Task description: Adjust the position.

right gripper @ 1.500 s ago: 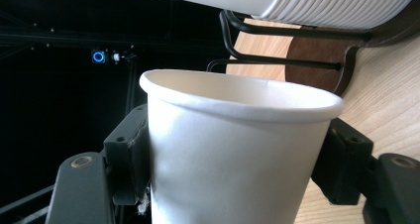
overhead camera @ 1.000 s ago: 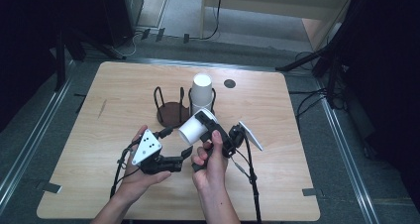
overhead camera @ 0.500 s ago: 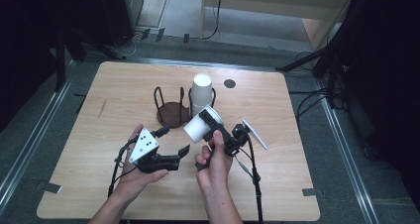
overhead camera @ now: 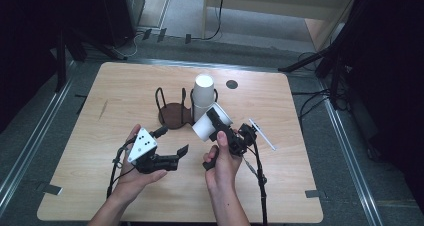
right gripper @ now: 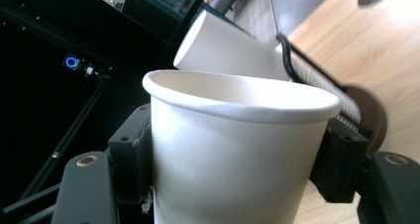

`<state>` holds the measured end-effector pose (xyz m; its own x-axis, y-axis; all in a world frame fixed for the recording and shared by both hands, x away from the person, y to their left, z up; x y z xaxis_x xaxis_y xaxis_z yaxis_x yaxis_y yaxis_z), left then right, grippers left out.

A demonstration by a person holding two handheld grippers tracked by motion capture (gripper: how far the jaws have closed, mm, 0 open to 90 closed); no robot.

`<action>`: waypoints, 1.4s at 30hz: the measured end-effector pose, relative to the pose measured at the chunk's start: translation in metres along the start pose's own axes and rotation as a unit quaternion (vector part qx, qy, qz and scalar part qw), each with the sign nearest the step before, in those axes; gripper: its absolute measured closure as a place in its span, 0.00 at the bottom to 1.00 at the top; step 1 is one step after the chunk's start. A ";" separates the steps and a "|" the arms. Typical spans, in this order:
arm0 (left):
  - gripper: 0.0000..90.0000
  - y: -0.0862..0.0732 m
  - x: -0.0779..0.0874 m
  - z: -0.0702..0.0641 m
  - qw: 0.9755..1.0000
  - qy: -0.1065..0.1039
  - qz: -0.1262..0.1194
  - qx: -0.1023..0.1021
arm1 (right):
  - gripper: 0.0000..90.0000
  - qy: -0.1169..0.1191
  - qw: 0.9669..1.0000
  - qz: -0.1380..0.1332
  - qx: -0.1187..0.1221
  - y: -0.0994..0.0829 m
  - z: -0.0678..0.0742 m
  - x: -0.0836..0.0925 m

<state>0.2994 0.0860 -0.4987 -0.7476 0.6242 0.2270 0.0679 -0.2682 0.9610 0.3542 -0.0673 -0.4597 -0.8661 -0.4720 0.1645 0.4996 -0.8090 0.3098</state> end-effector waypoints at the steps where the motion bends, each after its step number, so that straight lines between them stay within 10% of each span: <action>1: 0.12 0.000 0.000 0.000 1.000 0.000 0.000 0.000 | 0.34 0.001 1.000 -0.003 0.007 0.001 0.001 0.001; 19: 0.12 0.000 0.000 0.002 1.000 0.002 0.001 0.002 | 0.33 -0.009 0.987 -0.035 0.157 0.009 0.006 0.007; 32: 0.14 0.000 0.001 0.002 1.000 -0.001 0.001 0.001 | 0.32 -0.020 0.965 -0.061 0.254 0.006 0.015 0.010; 39: 0.08 -0.002 0.000 0.002 1.000 0.001 0.027 0.015 | 0.32 -0.018 0.949 -0.075 0.305 0.005 0.017 0.010; 42: 0.04 -0.004 0.001 0.004 0.999 0.006 0.040 0.022 | 0.32 -0.011 0.936 -0.088 0.340 0.005 0.020 0.012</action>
<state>0.3015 0.0905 -0.5018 -0.7464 0.5934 0.3012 0.1556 -0.2844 0.9460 0.3462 -0.0697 -0.4374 -0.9381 -0.3388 0.0719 0.2319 -0.4602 0.8570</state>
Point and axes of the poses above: each handheld gripper's, and its own axes: x roughly backward along the jaws, y roughly out of its top, z roughly to its left, the point moved 8 cm from there along -x, roughly forward along the jaws, and after that the axes turned 15 degrees about -x, right-handed, at the moved point
